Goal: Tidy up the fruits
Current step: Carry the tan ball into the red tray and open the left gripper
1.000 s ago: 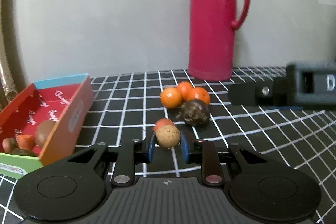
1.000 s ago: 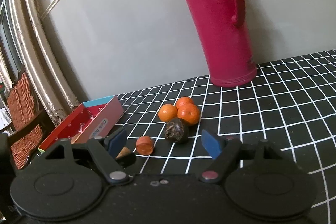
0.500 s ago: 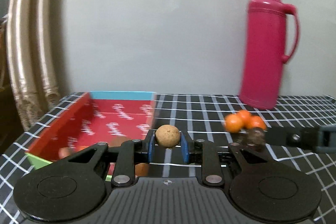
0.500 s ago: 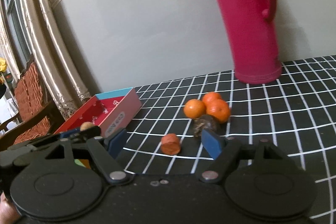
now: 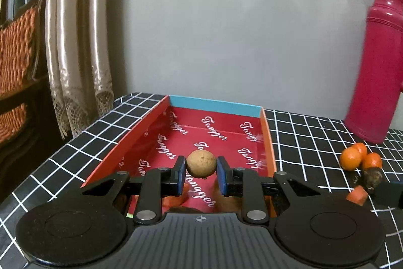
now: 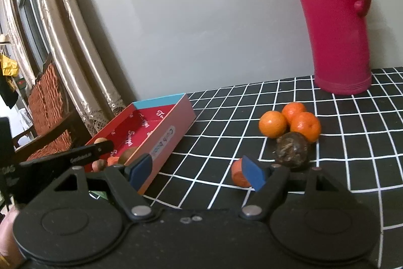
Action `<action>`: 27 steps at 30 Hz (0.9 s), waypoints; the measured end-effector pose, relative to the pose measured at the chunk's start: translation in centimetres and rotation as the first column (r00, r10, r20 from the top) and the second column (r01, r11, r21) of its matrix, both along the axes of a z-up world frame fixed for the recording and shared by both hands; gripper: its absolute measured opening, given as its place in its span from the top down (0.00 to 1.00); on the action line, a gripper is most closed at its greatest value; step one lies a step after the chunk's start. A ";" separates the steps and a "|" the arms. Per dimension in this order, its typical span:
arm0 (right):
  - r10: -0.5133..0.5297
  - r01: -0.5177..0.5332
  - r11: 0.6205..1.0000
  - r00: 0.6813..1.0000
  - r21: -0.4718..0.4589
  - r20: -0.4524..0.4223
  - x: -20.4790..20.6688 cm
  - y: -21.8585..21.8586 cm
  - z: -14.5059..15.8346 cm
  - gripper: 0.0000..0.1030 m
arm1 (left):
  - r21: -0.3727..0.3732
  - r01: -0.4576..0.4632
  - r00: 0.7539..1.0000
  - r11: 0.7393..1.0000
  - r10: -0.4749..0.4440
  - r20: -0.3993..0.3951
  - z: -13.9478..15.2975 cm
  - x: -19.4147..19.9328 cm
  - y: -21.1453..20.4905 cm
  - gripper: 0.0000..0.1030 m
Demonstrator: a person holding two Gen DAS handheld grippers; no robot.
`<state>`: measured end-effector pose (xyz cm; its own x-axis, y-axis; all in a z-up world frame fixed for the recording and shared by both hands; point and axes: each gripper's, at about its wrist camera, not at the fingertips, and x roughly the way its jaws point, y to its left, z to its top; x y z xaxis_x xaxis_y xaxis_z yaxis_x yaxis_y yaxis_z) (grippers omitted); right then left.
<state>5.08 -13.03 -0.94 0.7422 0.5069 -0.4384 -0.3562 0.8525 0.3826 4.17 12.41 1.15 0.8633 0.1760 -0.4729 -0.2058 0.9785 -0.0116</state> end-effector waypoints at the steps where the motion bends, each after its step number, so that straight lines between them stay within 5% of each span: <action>1: 0.002 -0.002 1.000 1.000 0.001 -0.002 0.1 0.1 0.0 0.24 | -0.004 -0.001 1.000 1.000 0.001 -0.008 -0.1 0.4 0.1 0.75; 10: 0.006 -0.006 1.000 1.000 -0.001 -0.017 0.7 0.5 -0.6 0.24 | -0.037 -0.016 0.996 0.999 0.012 -0.088 -1.9 2.3 0.8 0.75; 24: 0.000 -0.001 1.000 1.000 -0.012 -0.030 0.8 0.3 -1.0 0.24 | -0.020 -0.031 0.995 0.999 0.029 -0.094 -1.8 2.4 0.6 0.74; 27: -0.003 0.002 1.000 0.999 -0.018 -0.034 0.7 0.1 -1.1 0.24 | -0.020 -0.040 0.995 0.999 0.038 -0.094 -1.6 2.4 0.7 0.65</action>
